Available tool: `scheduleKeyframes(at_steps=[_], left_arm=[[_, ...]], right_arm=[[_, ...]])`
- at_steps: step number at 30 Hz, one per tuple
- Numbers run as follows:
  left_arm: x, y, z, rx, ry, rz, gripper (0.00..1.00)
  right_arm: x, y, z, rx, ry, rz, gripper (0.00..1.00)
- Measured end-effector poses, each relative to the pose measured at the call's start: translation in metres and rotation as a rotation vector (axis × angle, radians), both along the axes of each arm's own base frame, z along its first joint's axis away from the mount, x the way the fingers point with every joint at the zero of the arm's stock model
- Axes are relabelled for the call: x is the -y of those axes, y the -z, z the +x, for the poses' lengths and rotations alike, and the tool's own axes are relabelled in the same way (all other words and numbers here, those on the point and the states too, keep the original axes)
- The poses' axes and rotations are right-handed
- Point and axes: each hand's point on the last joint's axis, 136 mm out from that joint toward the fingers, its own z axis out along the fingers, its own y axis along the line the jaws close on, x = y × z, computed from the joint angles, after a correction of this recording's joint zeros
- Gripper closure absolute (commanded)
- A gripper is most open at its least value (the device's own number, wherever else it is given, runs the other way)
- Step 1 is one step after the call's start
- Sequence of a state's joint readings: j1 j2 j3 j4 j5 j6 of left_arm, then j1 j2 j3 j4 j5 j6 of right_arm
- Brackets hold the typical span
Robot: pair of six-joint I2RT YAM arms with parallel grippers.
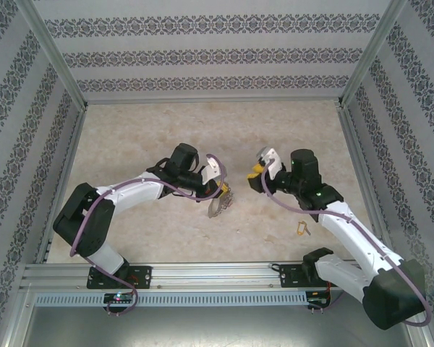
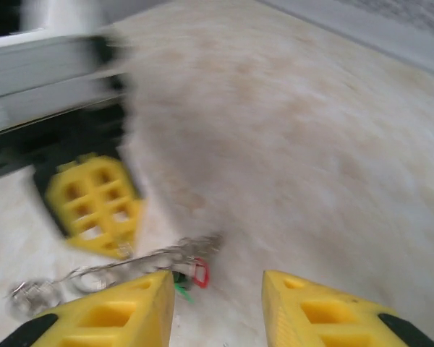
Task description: Put the keys on the keyring
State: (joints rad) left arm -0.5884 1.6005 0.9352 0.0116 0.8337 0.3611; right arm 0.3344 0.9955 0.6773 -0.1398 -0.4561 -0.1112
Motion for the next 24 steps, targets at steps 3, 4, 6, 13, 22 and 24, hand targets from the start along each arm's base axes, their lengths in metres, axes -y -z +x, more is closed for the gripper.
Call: scheduleKeyframes(at_steps=[3,4,6,13,22,24], left_arm=[[0.000,-0.001,0.003,0.009,-0.017,0.003,1.00],[-0.001,-0.001,0.004,0.011,-0.022,0.004,1.00],[-0.001,0.000,0.006,0.010,-0.033,0.009,1.00],[-0.003,0.000,0.009,0.011,-0.057,0.019,1.00],[-0.009,-0.004,0.004,0.028,-0.072,0.018,1.00],[-0.010,-0.005,0.003,0.033,-0.075,0.017,1.00]], right_arm=[[0.044,0.020,0.023,-0.203,0.325,0.009,0.58],[0.057,0.026,0.028,-0.259,0.409,0.012,0.58],[0.090,0.043,0.034,-0.392,0.623,0.032,0.57],[0.169,0.116,-0.010,-0.740,1.147,0.110,0.53],[0.186,0.152,-0.063,-0.888,1.380,0.119,0.51],[0.186,0.159,-0.072,-0.920,1.407,0.108,0.51]])
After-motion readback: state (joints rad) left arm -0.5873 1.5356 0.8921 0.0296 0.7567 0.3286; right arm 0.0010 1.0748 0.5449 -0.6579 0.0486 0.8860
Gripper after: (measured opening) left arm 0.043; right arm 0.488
